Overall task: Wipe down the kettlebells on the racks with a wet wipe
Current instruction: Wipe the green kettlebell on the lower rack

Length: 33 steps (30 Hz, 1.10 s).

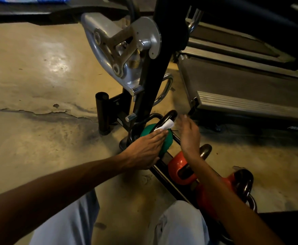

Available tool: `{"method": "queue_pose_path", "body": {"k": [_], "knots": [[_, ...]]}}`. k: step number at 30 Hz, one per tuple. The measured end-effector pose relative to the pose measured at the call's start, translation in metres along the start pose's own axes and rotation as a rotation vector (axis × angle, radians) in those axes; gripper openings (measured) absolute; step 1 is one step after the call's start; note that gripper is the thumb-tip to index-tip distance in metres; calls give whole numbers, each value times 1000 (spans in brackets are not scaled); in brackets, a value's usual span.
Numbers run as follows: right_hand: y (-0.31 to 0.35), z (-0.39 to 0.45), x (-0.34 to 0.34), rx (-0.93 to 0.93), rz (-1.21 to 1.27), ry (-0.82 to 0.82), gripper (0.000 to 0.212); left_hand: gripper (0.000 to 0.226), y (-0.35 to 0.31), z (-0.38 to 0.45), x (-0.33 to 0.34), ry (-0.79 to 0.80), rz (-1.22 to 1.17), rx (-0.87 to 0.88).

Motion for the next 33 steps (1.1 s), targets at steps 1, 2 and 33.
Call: {"method": "queue_pose_path", "body": {"k": [1,2,33], "knots": [[-8,-6,1,134,180,-42,40,81,-1,-1,4,-10,20,18],[-17,-8,3,289,329,-22,50,81,-1,-3,8,-12,26,33],[-37,-15,27,563,774,317,106,86,44,7,-9,-157,-620,-64]]}}
Point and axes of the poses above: each hand's wrist, its own z-axis towards the middle knuckle, its own x-axis out of the palm, y = z × x, the point moved 4 cm from there along z, towards the middle knuckle, and after that the axes turned 7 degrees about z, right-handed, at the moved point
